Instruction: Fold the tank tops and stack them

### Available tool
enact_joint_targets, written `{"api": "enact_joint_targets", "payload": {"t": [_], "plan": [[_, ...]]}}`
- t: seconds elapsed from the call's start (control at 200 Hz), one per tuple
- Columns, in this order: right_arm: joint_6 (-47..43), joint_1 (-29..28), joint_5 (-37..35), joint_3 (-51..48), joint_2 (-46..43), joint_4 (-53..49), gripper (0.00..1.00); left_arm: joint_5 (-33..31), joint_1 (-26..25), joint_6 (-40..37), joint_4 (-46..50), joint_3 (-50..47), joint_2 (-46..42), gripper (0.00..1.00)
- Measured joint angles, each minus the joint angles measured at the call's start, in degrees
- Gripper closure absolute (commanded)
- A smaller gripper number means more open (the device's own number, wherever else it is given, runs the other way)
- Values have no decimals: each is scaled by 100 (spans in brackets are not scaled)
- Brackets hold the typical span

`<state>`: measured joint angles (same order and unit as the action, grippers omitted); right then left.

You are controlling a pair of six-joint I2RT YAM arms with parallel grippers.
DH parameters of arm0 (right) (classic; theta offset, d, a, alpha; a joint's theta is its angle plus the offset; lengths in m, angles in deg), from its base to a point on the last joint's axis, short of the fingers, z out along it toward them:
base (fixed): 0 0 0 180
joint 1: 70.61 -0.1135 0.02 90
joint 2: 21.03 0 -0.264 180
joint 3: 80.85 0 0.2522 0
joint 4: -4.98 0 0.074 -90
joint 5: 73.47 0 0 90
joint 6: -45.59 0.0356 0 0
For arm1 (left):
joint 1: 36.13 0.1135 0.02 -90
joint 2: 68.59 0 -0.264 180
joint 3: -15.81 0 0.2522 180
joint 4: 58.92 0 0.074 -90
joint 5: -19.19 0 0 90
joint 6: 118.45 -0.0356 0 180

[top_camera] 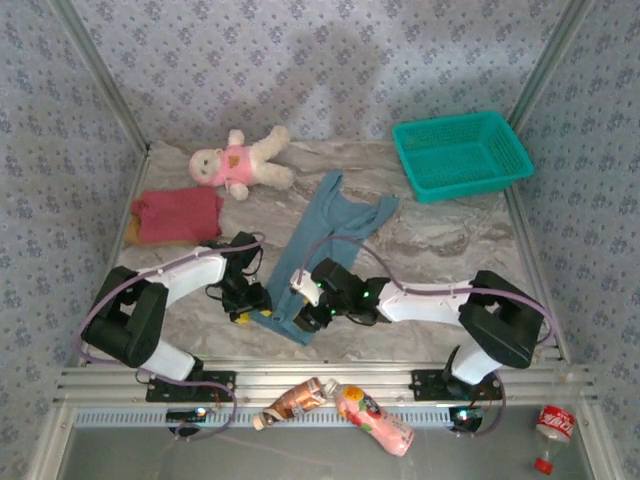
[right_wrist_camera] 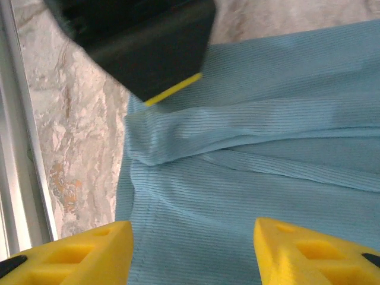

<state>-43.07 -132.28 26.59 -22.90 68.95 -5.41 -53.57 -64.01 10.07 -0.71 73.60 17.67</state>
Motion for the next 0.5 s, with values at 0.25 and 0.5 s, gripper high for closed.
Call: {"api": "enact_joint_targets", "payload": {"t": [0.25,0.5], "plan": [[-444,-586,-341,0,662,192,48,-37,0,-39,44,151,216,68],[-837,-778,-898,199,931,358,65,-55,0,-63,59,341,302,86]]}}
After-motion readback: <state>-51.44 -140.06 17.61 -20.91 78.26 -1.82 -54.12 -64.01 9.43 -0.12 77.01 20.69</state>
